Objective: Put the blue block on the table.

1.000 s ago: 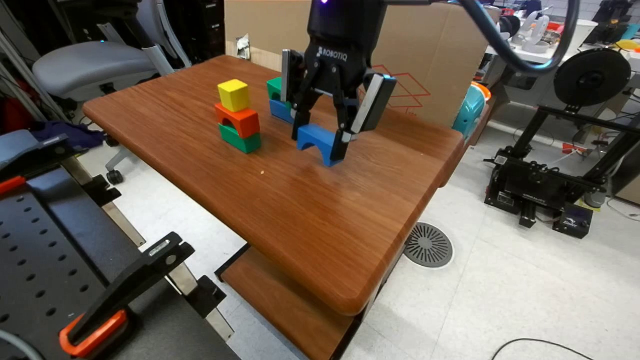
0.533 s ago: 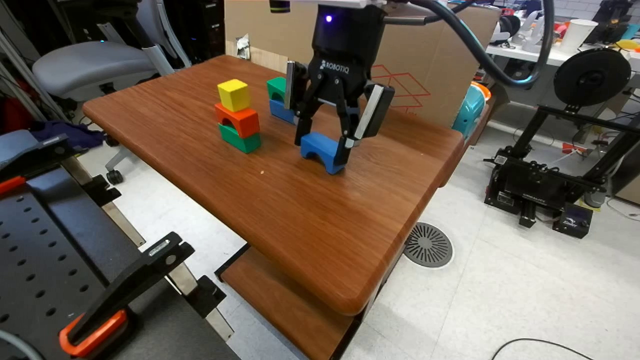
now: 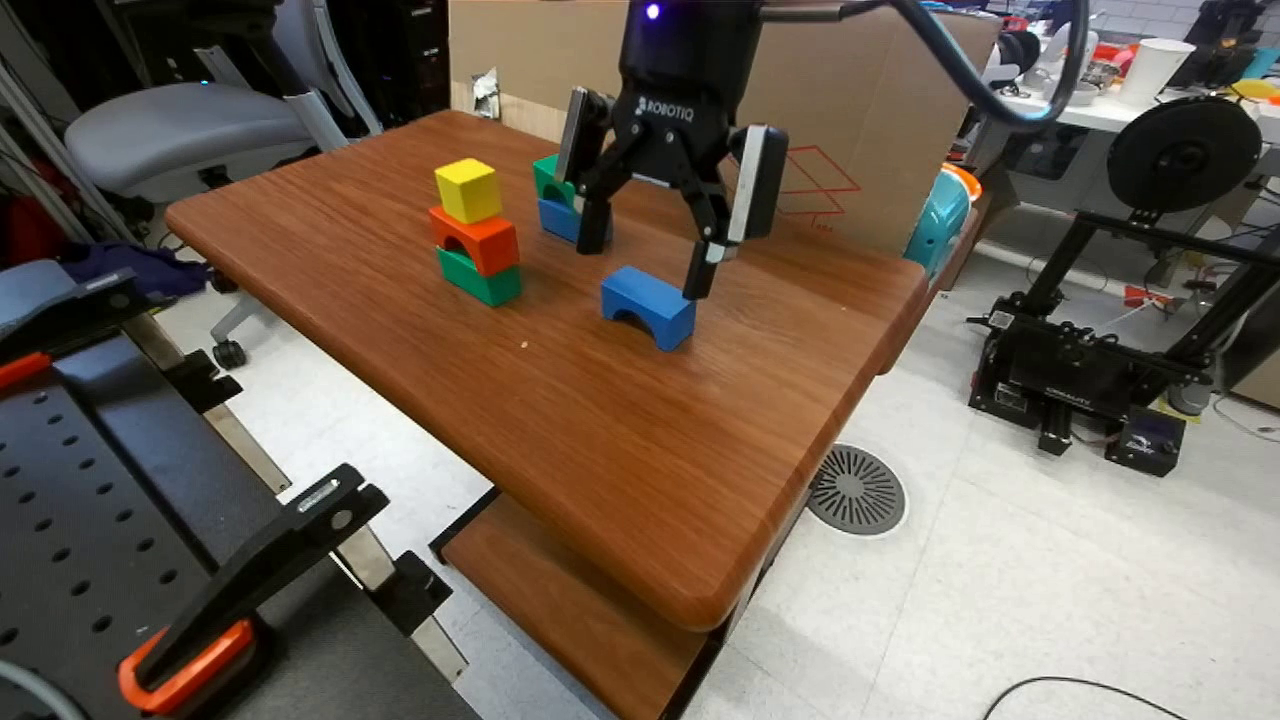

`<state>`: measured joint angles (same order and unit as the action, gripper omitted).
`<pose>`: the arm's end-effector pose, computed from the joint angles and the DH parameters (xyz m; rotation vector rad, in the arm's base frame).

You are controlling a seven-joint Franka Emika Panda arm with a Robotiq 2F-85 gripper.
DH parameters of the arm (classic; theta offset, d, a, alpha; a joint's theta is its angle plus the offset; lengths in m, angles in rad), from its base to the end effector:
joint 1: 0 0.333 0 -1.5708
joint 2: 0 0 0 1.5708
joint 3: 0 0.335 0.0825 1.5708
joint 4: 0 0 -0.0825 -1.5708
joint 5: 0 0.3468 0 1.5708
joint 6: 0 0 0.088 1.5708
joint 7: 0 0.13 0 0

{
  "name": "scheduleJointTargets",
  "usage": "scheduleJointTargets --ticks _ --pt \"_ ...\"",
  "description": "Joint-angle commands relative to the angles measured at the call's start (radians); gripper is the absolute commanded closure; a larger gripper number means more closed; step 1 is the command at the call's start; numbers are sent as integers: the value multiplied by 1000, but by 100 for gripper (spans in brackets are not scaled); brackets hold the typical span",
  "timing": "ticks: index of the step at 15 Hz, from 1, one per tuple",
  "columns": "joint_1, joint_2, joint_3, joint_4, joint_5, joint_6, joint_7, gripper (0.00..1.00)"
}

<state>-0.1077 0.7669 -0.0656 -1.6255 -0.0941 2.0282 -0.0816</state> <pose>0.6150 -0.1111 0.1678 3.0107 -0.0370 -0.5729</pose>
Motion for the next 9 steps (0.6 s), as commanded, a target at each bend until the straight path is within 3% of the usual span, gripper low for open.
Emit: scheduleJointTargets --ticks 1,3,5,6,9 --pt "15 -205 -1 -147 -32 29 -43 0" --pt "21 -298 -1 -192 -53 48 -54 0" --pt "25 -384 9 -201 -42 -22 -56 0" --pt "19 -274 3 -123 -37 -2 -40 0" --pt "23 -372 7 -172 -36 -19 -43 0"
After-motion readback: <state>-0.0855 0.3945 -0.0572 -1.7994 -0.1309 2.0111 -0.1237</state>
